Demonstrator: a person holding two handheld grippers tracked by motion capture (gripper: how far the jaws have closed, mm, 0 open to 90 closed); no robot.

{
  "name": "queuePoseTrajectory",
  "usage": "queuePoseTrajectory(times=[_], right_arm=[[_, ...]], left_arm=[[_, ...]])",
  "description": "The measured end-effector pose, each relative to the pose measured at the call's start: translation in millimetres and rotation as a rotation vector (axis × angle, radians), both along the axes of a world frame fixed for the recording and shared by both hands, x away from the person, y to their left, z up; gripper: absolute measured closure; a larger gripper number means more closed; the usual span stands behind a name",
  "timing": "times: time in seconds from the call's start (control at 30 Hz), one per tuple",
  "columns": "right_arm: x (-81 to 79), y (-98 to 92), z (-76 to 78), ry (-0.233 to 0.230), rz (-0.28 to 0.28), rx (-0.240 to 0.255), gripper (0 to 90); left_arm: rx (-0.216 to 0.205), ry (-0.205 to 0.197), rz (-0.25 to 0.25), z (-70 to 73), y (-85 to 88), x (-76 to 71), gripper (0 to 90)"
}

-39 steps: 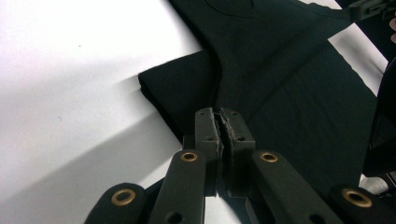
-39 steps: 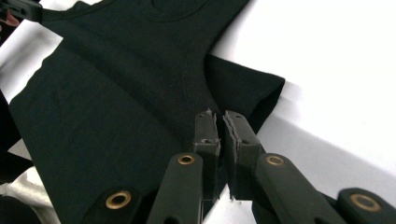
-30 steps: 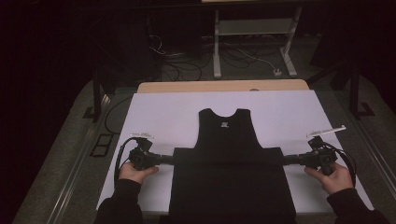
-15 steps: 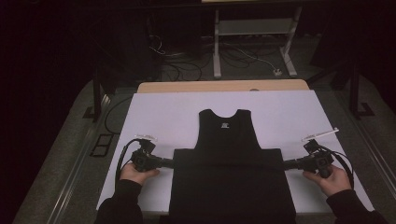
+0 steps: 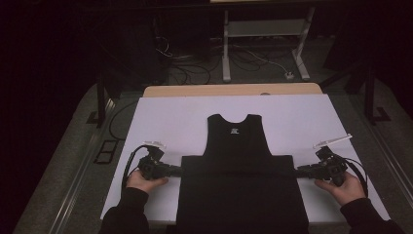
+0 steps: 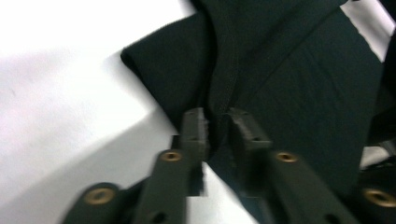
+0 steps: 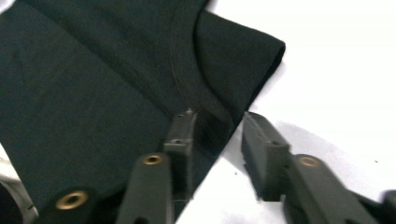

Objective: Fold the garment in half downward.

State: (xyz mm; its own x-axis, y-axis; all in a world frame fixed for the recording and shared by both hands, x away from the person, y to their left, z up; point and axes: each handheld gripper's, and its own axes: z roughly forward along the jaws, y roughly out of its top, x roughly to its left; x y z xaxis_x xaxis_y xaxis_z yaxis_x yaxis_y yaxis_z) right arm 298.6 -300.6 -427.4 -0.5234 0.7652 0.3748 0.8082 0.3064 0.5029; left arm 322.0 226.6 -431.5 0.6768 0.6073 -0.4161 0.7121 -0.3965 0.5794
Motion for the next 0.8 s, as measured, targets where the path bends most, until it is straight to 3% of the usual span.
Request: queuePoseTrajectory(times=[0.13, 0.33, 0.73, 0.8], right_arm=[[-1.5, 1.2, 2.4, -0.022, 0.003, 0.008, 52.5], [-5.7, 3.1, 8.8, -0.103, 0.017, 0.013, 34.9], [-4.8, 5.8, 15.1, -0.171, -0.007, 0.002, 0.9], [-4.2, 7.0, 16.3, -0.175, -0.003, 0.002, 0.0]], left_arm=[[0.094, -0.127, 0.04, 5.7, -6.3, -8.3, 46.3], [0.065, -0.105, 0.031, 7.9, -5.3, -7.0, 36.2], [0.036, -0.09, 0.022, 14.4, -9.3, -1.0, 11.0], [0.042, -0.094, 0.021, 15.4, -11.2, 0.4, 7.2]])
